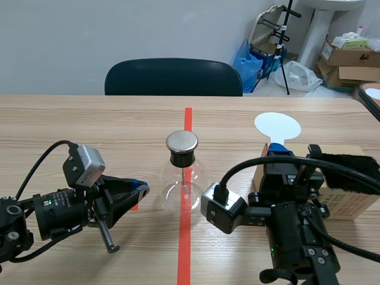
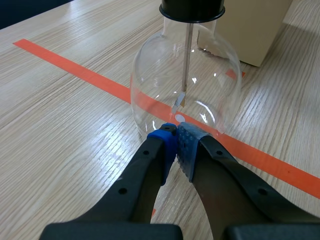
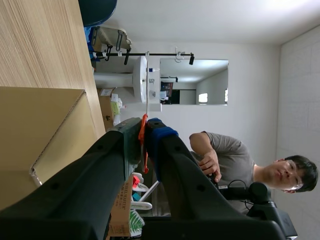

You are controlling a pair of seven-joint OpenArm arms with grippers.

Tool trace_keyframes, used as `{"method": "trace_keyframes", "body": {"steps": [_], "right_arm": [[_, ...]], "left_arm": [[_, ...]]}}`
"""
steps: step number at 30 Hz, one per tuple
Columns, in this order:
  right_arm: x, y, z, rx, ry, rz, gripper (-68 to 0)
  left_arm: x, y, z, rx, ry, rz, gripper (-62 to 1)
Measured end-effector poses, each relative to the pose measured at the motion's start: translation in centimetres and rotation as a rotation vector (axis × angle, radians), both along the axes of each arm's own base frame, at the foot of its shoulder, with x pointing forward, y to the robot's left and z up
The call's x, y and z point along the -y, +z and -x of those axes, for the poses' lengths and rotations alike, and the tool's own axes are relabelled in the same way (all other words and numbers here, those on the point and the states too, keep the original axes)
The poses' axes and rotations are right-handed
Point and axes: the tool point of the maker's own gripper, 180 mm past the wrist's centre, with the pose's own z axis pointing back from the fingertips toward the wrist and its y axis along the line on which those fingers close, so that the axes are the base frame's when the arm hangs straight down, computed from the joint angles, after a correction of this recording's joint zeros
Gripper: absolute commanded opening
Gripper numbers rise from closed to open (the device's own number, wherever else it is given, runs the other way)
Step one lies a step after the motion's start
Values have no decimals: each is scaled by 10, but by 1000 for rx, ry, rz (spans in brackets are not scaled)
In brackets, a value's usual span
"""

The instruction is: Do the electroscope experiment

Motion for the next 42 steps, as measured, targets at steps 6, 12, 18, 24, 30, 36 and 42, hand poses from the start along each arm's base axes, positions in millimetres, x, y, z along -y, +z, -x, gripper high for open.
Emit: {"method": "trace_keyframes", "body": {"steps": [6, 12, 18, 24, 30, 36, 42], "right_arm": [[0, 0, 0, 0, 0, 0, -658], [0, 0, 0, 0, 0, 0, -658], [0, 0, 0, 0, 0, 0, -658], [0, 0, 0, 0, 0, 0, -658], [0, 0, 0, 0, 0, 0, -658], [0, 0, 0, 0, 0, 0, -658], [0, 0, 0, 0, 0, 0, -658]], "left_arm": [[0, 0, 0, 0, 0, 0, -577], [0, 0, 0, 0, 0, 0, -577], [0, 0, 0, 0, 0, 0, -577], [0, 0, 0, 0, 0, 0, -577], [0, 3, 0, 8, 0, 12, -577], [0, 3, 0, 8, 0, 12, -577], [0, 3, 0, 8, 0, 12, -577]]}}
